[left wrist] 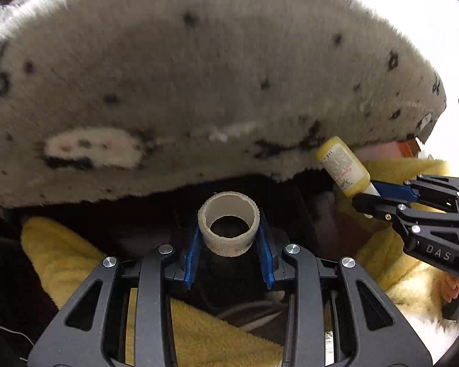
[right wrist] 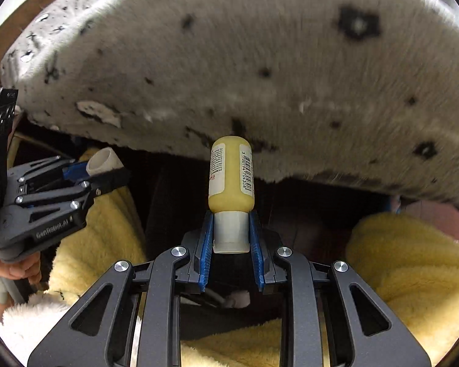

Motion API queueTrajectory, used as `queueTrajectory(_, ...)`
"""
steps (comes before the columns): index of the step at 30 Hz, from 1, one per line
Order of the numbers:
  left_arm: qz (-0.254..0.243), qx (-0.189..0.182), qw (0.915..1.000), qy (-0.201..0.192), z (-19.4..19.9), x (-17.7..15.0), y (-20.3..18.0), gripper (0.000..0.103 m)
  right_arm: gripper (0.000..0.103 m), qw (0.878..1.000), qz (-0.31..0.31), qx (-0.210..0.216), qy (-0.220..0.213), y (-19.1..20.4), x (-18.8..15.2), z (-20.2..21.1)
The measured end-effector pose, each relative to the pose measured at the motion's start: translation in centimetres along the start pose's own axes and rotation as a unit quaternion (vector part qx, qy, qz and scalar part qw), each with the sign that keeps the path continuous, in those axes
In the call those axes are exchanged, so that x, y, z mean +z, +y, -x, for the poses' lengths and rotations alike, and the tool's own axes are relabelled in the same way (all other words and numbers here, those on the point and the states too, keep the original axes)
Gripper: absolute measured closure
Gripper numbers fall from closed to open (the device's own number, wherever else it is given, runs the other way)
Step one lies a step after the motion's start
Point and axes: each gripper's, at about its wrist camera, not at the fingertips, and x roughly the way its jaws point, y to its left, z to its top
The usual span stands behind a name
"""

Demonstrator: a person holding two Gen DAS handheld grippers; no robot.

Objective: Collect trash
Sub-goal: 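Lower both tools below the bed edge and release the bottle and tape roll into the bin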

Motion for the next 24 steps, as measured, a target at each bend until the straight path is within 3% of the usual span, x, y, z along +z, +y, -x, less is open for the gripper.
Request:
queueTrajectory(12, -0.017, -0.01, 0.9963, 0.084, -4.9, -0.4, -0.2, 0.072, 0.079, 0.999, -0.007, 0.006, 0.053, 0.9, 1.4, -4.1)
queueTrajectory(21, -0.007, -0.014, 0.9956, 0.092, -5.6, -1.6, -0.1, 0.071, 0.079, 0.998, -0.02, 0.012, 0.057, 0.4, 2.4, -5.1)
queueTrajectory(24, -0.007, -0.009, 0.9961, 0.088, -5.2, -1.0, 0.1, 0.063, 0.078, 0.999, -0.022, 0.009, 0.048, 0.2, 2.8, -4.6)
